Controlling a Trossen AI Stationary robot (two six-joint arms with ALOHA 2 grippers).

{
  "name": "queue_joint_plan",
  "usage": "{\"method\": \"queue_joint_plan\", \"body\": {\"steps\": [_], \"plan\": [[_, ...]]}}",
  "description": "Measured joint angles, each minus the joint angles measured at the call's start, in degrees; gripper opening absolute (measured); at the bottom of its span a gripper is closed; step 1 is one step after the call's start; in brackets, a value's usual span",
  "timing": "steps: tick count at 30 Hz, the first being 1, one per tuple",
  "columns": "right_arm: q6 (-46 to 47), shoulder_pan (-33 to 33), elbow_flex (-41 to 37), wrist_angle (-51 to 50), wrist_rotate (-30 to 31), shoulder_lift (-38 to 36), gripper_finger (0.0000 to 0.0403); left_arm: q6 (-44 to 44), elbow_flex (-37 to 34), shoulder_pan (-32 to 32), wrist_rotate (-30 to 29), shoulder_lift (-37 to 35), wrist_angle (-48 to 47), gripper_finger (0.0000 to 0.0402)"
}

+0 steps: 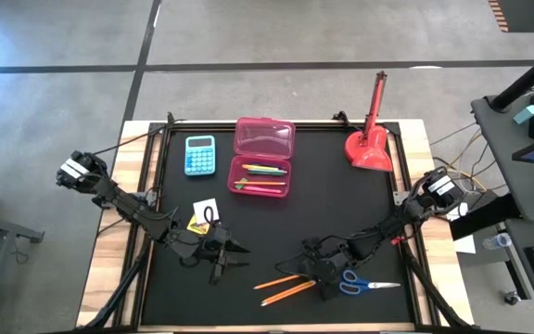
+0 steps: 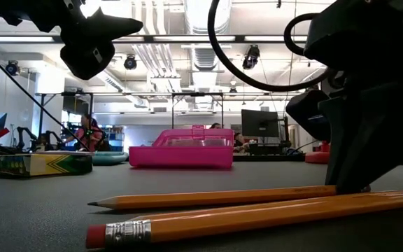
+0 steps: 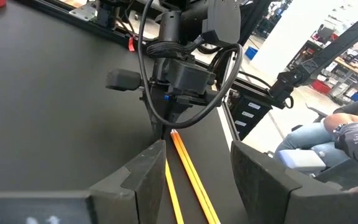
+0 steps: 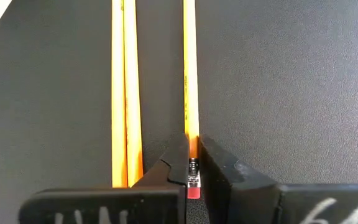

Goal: Pack school essentials
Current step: Put the top yellow pencil into the pink supply box

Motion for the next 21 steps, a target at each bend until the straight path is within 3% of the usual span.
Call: {"method": "queue_joint_plan", "body": {"steps": [11, 21], "plan": [[-1.81, -3.39, 1.05, -5.09, -1.36, -3.55, 0.0010, -0.14, 0.00, 0.00, 0.02, 0.00, 0.02, 0.0164], [-10.82, -18.28, 1.79, -8.66, -1.53, -9.99, 0.0009, -1.45, 0.02, 0.00, -0.22, 0.02, 0.05, 0.0164]]}}
